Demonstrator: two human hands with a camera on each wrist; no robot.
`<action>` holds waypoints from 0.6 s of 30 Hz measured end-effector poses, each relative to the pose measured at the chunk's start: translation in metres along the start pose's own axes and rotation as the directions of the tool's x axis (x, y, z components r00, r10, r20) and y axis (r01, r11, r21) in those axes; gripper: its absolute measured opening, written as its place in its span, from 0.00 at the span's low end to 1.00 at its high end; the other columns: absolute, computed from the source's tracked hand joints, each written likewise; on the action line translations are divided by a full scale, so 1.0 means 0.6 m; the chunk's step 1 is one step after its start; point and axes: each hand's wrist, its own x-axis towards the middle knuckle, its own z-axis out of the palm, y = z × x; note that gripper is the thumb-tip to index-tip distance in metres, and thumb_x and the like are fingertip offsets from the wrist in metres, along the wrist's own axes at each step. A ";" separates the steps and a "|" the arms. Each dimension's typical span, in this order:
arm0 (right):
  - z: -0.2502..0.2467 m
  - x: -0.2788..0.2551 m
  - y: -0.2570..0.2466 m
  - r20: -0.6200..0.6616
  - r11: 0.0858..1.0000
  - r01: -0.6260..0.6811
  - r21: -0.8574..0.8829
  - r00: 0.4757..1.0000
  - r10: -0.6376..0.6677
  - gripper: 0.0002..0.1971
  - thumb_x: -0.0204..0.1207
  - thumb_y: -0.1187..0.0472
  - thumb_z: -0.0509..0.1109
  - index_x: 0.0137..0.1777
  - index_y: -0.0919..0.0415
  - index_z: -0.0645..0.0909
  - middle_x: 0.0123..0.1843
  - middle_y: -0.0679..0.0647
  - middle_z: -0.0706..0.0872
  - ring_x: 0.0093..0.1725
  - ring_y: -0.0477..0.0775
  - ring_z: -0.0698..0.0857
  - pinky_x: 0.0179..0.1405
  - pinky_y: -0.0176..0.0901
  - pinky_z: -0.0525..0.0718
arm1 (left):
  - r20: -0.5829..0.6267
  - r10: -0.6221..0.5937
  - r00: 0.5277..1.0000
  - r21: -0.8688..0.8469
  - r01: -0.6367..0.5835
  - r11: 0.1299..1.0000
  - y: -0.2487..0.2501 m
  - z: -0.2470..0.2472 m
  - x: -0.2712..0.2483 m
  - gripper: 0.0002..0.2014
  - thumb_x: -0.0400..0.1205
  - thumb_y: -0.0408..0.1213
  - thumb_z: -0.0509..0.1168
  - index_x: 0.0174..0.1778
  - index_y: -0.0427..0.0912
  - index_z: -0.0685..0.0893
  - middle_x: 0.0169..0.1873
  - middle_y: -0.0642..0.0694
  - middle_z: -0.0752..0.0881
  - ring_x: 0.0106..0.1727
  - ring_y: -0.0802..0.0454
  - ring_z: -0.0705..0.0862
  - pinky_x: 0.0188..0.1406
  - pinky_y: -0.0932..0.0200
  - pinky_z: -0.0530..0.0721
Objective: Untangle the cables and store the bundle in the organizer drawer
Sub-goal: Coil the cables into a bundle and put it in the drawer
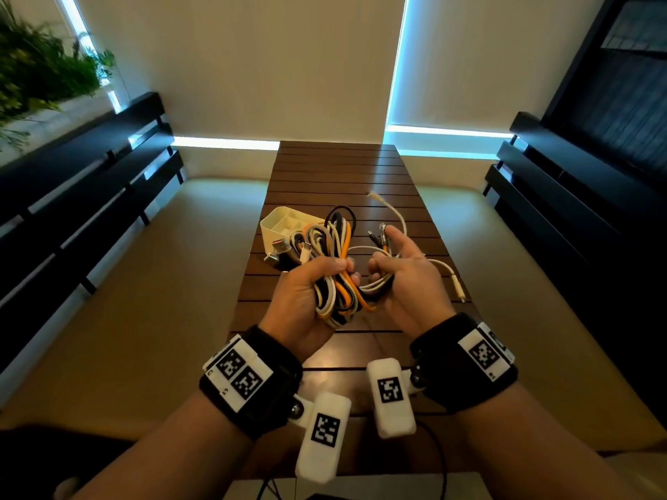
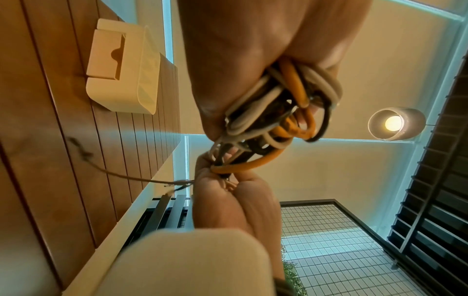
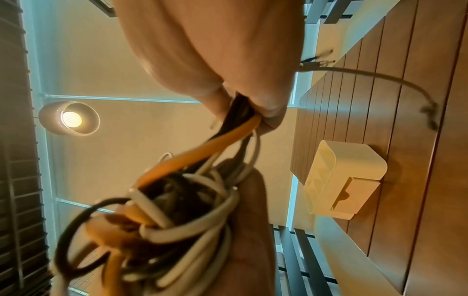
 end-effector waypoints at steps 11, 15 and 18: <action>0.022 -0.033 -0.005 0.043 0.997 0.038 0.072 0.998 -0.041 0.21 0.86 0.61 0.62 0.79 0.51 0.71 0.50 0.61 0.85 0.41 0.53 0.88 0.32 0.44 0.87 | -0.161 0.034 0.986 0.130 -0.013 0.991 -0.005 0.002 0.000 0.04 0.81 0.27 0.64 0.43 0.31 0.83 0.31 0.41 0.82 0.29 0.51 0.84 0.29 0.58 0.85; 0.027 -0.052 -0.016 0.145 0.999 0.011 0.046 0.989 -0.018 0.25 0.87 0.45 0.56 0.52 0.57 0.93 0.48 0.60 0.90 0.46 0.56 0.89 0.44 0.46 0.88 | -0.176 0.096 0.980 0.234 -0.053 0.971 -0.005 0.008 -0.003 0.04 0.79 0.24 0.65 0.43 0.31 0.86 0.32 0.40 0.85 0.29 0.49 0.85 0.28 0.56 0.86; 0.035 -0.061 -0.025 0.209 0.999 0.042 0.012 0.977 -0.044 0.34 0.85 0.38 0.47 0.42 0.49 0.95 0.48 0.54 0.94 0.49 0.52 0.92 0.51 0.47 0.90 | -0.156 0.180 0.971 0.335 -0.119 0.935 -0.004 0.009 -0.007 0.06 0.79 0.22 0.66 0.45 0.32 0.88 0.34 0.38 0.88 0.31 0.48 0.88 0.26 0.57 0.86</action>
